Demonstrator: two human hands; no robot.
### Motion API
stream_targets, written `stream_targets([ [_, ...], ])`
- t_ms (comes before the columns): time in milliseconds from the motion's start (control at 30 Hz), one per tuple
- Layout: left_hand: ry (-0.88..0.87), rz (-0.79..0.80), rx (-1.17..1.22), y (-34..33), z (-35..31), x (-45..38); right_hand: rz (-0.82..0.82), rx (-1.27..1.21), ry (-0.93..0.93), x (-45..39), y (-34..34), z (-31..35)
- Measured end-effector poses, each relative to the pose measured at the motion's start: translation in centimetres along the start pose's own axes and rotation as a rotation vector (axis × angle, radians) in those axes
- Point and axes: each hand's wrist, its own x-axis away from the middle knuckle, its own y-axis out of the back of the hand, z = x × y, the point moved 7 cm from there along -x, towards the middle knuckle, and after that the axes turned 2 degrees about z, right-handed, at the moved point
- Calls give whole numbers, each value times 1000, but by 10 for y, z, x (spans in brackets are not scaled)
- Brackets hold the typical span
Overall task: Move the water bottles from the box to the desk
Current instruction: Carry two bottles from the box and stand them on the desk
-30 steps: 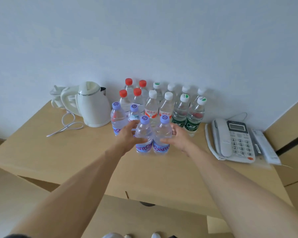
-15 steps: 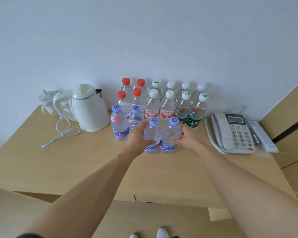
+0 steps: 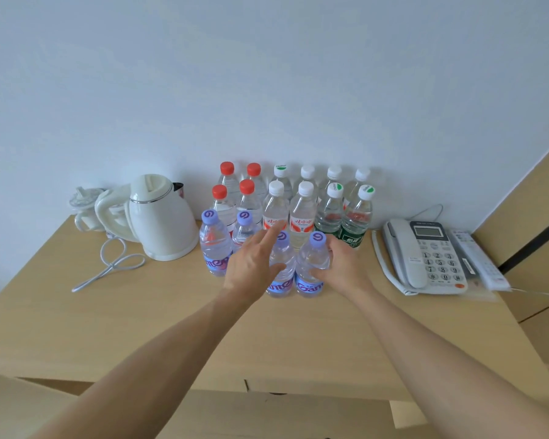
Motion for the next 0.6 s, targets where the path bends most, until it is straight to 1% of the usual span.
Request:
stream_targets([
  [100,-91,7,-118,1,-9,-4,-60,48,52,2,1,4],
  [267,-123,27,-111,-1,-12,-13,-82,61,82,3,2,4],
  [600,-98,136,-254,-1,-14,-56,-78,36,89,5,2,2],
])
